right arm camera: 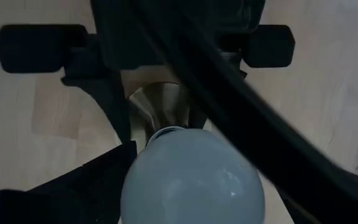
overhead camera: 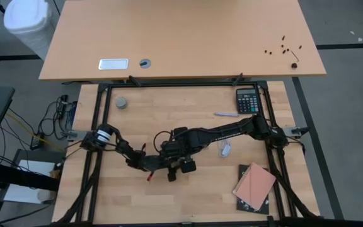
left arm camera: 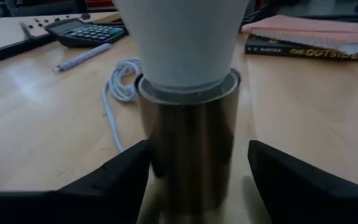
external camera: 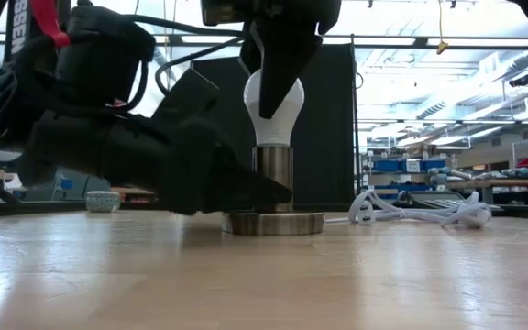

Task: Screw lightbulb
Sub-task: Insert the lightbulb into the bronze lamp socket

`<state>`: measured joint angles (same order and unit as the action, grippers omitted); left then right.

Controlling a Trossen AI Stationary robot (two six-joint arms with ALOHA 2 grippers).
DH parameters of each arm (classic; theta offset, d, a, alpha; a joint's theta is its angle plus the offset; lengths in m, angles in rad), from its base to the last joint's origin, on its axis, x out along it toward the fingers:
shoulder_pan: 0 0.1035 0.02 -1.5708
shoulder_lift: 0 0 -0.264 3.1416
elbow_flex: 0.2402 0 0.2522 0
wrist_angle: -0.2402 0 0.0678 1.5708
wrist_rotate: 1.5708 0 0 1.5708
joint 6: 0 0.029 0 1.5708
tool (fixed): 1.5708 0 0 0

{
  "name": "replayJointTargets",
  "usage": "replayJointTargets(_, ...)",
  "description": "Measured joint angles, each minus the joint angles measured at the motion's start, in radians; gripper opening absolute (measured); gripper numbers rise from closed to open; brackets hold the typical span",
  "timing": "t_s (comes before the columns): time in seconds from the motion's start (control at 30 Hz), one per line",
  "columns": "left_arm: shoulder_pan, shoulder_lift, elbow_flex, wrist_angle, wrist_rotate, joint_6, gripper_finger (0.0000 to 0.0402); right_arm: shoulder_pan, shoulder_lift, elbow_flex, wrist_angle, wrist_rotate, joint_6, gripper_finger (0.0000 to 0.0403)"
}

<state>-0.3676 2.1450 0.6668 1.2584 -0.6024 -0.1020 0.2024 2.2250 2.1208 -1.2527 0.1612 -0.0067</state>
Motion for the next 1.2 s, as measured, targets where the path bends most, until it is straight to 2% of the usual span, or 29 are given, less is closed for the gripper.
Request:
replayJointTargets(0.4,-0.001,0.005,0.001,0.000,-0.017,0.018,0.0181,0.000,0.000,0.000,-0.003,-0.020,0.004,0.0354)
replayJointTargets(0.7,-0.001,0.005,0.001,-0.004,-0.018,0.006,0.0192,0.001,0.000,0.000,-0.011,-0.028,-0.040,0.0355)
replayJointTargets(1.2,-0.001,0.004,0.001,-0.006,-0.018,-0.004,0.0193,0.007,0.000,0.000,-0.044,-0.032,-0.378,0.0342)
